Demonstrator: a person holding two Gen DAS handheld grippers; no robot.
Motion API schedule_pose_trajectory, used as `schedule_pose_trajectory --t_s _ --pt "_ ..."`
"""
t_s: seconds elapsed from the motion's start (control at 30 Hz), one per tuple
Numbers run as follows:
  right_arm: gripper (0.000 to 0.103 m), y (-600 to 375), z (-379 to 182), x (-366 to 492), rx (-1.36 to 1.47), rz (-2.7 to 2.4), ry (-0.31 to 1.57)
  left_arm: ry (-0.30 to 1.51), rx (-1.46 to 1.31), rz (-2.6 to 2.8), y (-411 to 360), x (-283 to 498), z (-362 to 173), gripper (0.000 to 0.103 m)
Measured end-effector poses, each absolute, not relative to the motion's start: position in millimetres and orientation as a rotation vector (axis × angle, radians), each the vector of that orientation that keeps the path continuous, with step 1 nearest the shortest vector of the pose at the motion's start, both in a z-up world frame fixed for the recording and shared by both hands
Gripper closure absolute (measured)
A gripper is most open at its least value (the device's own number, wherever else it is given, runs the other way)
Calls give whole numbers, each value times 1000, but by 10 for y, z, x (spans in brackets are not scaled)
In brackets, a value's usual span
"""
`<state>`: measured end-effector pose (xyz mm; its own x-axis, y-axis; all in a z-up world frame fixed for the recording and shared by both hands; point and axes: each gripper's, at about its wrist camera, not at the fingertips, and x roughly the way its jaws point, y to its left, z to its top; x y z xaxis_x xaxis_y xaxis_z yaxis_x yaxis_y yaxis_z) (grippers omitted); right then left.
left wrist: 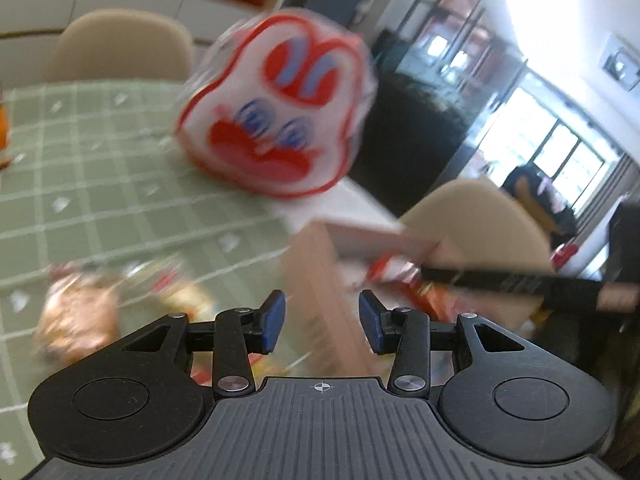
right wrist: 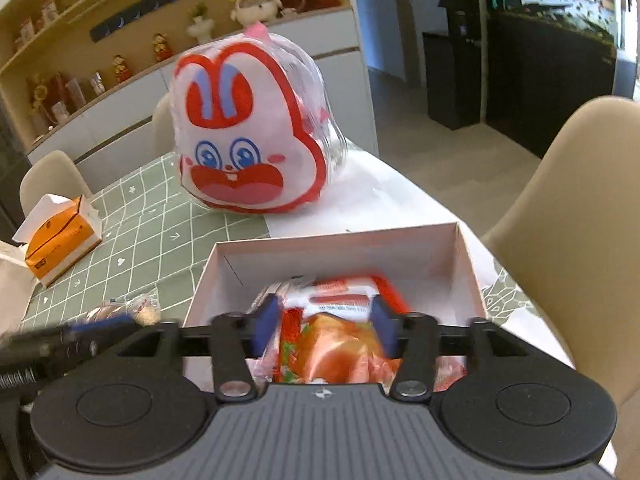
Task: Organize snacks
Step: 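Open right gripper over the pink box while left gripper releases its clear packet inside, then grasp the red quail-egg packet with left gripper while right gripper reaches a clear cake packet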
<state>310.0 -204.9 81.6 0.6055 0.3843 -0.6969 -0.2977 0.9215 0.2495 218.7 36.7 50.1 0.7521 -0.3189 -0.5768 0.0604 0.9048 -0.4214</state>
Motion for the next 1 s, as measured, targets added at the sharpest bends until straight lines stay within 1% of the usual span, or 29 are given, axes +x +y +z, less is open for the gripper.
schedule_pose_trajectory --t_s 0.03,0.1,0.23,0.27,0.3,0.37,0.47,0.57,0.63,0.77,0.83,0.9,0.93,0.97,1.0 --pt "42 -2066 832 3075 132 396 822 706 -394 -210 411 2172 436 57" --pt "34 -2083 938 2976 142 405 785 728 -399 -216 475 2159 328 57" --pt "33 -2059 1142 2551 28 367 682 726 -414 -254 534 2119 180 58" --pt "31 -2039 1166 2415 -21 359 657 725 -413 -262 534 2103 175 58" --pt "27 -2010 1164 2282 -60 359 638 729 -411 -275 536 2079 173 58" --pt "25 -1963 1124 2007 -114 376 619 745 -404 -300 515 2018 144 60" --pt "21 -1923 1004 1647 -137 441 619 735 -412 -308 580 1903 144 61" --pt "21 -1861 834 1439 -108 546 667 657 -473 -205 840 1793 216 61" --pt "21 -1775 703 1394 -90 610 706 619 -508 -111 1037 1738 252 61" --pt "21 -1496 455 1435 -77 597 759 628 -531 12 1319 1651 202 61" --pt "25 -1389 350 1501 -58 576 784 620 -514 25 1389 1603 173 61" --pt "46 -1339 268 1539 -39 552 806 598 -498 46 1449 1535 178 61" --pt "54 -1323 258 1519 -47 543 787 582 -496 54 1487 1519 183 61" --pt "58 -1310 256 1495 -52 561 787 572 -500 57 1519 1503 195 61" --pt "59 -1307 269 1468 -54 573 787 561 -509 61 1556 1515 203 61"
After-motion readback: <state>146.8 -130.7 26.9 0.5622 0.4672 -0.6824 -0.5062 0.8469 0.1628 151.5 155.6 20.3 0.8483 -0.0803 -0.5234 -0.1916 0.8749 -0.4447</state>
